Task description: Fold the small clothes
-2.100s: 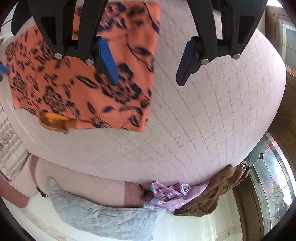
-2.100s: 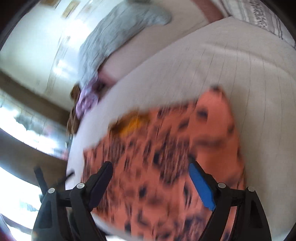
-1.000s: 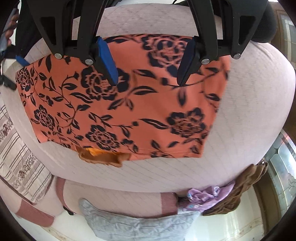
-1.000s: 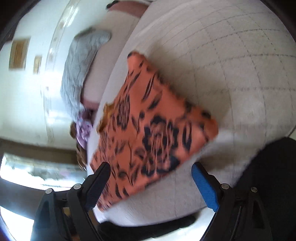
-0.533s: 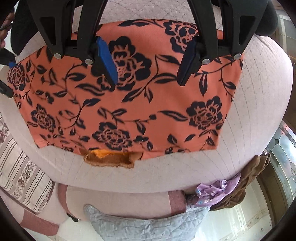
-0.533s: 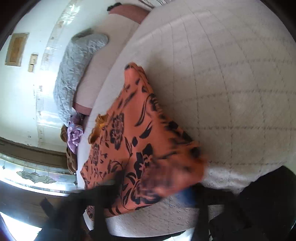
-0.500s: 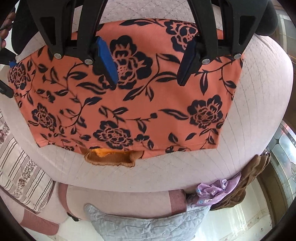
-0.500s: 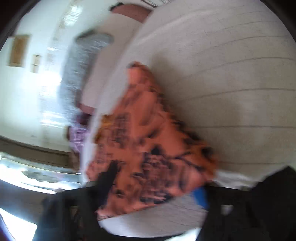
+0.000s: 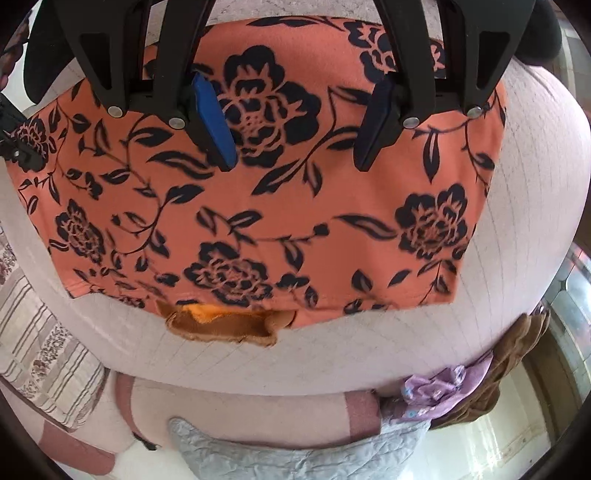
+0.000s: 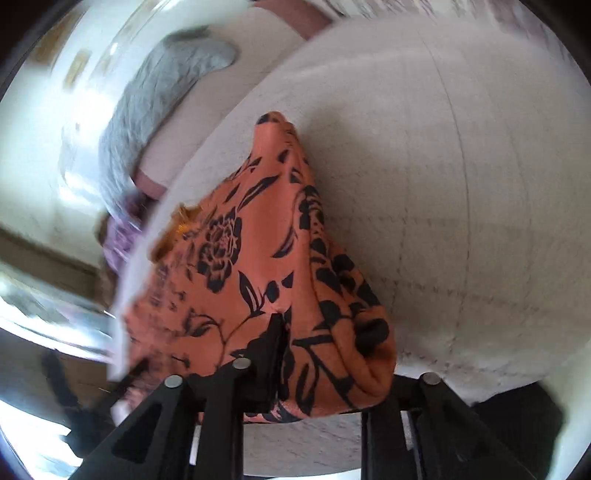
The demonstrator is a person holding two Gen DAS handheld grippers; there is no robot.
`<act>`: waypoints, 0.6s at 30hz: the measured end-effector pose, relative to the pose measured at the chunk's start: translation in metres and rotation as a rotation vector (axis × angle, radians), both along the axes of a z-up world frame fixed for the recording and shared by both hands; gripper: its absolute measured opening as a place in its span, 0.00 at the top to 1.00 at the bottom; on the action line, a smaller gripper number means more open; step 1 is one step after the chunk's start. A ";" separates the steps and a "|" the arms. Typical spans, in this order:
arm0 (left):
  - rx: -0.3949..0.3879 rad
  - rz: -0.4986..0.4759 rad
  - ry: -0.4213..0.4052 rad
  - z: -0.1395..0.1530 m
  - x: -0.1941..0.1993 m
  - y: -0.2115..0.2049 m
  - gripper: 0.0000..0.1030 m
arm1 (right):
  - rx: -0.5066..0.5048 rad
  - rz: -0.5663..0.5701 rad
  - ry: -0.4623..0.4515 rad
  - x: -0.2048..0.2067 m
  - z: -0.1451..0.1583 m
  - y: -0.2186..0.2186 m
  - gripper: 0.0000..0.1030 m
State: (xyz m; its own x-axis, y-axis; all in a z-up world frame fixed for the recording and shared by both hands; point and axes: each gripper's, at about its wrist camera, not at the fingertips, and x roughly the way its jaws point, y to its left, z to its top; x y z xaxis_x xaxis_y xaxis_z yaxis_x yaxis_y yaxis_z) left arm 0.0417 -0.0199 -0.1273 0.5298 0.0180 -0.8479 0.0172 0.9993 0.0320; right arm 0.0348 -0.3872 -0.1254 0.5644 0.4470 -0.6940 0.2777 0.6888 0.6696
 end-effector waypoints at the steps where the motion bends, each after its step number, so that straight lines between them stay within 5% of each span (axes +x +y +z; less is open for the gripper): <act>1: 0.000 -0.001 -0.008 0.001 0.002 -0.001 0.35 | 0.040 -0.010 -0.003 -0.002 0.001 -0.006 0.63; 3: 0.002 -0.005 0.012 -0.007 0.008 -0.002 0.34 | 0.045 -0.016 -0.026 -0.007 0.009 -0.014 0.19; 9: 0.003 0.007 0.000 -0.021 0.008 -0.001 0.30 | 0.009 -0.046 -0.086 -0.001 0.038 -0.039 0.18; 16: -0.004 -0.002 0.006 -0.021 0.012 0.001 0.29 | -0.053 0.139 -0.053 0.101 0.034 -0.028 0.18; 17: -0.002 -0.001 0.005 -0.021 0.012 0.001 0.29 | -0.083 0.169 -0.034 0.115 0.029 -0.022 0.23; 18: -0.002 -0.003 0.005 -0.022 0.014 0.002 0.29 | -0.110 0.236 -0.004 0.131 0.022 -0.011 0.66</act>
